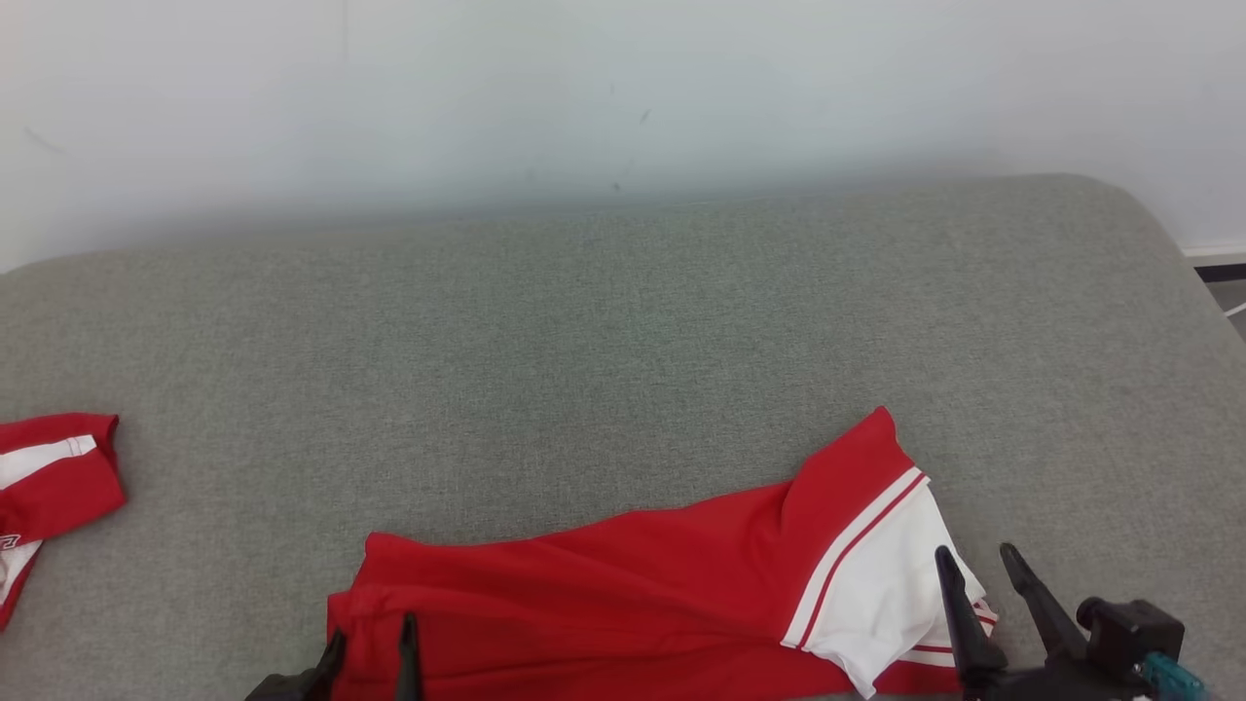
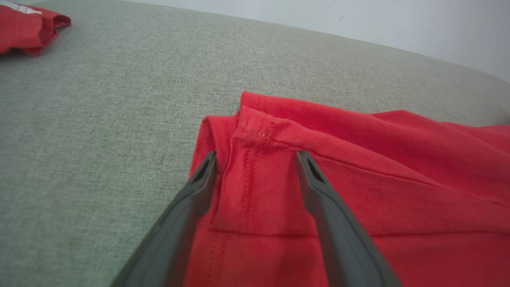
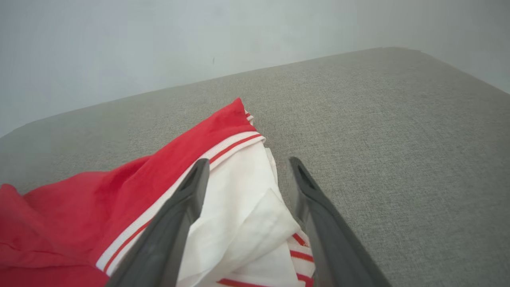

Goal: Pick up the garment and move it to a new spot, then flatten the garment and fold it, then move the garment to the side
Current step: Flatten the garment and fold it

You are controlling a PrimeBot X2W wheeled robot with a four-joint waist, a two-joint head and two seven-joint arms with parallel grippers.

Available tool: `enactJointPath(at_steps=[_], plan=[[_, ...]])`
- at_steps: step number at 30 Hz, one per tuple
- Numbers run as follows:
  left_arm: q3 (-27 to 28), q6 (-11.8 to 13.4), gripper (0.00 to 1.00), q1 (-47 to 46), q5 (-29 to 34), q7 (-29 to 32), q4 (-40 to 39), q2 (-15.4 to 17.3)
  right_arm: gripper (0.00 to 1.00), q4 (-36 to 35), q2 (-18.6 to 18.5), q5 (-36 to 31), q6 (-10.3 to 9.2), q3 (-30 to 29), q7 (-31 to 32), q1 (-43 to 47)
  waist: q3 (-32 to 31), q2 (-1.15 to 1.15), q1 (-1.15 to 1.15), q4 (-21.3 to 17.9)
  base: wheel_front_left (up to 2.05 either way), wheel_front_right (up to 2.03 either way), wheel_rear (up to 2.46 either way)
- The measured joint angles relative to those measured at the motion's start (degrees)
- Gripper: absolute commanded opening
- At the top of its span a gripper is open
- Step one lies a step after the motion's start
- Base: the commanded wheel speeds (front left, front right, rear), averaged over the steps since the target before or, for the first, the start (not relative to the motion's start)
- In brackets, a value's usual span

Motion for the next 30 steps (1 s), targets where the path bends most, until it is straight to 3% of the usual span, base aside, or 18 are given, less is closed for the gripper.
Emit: enactJointPath(at_steps=[10,16,27,28,29,30], plan=[[-1.1,0.0,1.00,-0.2,-0.1,0.0,0.3,0.0,1.00,11.0,-1.9,4.6,0.00,1.8,0.0,-8.2,1.0,0.00,0.00,1.6,0.00,0.00,0.00],[-1.8,0.0,1.00,-0.5,-0.1,0.0,0.5,0.0,1.00,18.2,-3.0,10.6,0.00,6.9,0.0,-10.3,1.7,0.00,0.00,2.8,0.00,0.00,0.00],[-1.8,0.0,1.00,-1.3,0.4,0.0,0.0,0.0,1.00,23.5,-3.8,17.3,-0.05,13.6,-0.2,-13.7,3.3,0.00,0.00,4.2,0.00,0.00,0.00],[-1.9,0.0,1.00,-1.4,0.5,0.0,0.0,0.0,0.96,23.9,-3.8,17.7,-0.05,14.6,-0.3,-14.0,3.3,-0.01,0.00,4.3,0.00,0.00,0.00],[-1.9,-0.1,1.00,-1.4,0.5,0.0,0.0,0.0,0.43,24.4,-4.0,18.0,-0.07,15.6,-0.4,-14.5,3.4,0.00,0.00,4.5,0.00,0.00,0.00],[-2.0,-0.1,1.00,-1.4,0.6,0.0,-0.1,0.0,0.08,24.8,-4.2,18.4,-0.07,16.4,-0.4,-14.6,3.3,-0.01,0.00,4.6,0.00,0.00,0.00]])
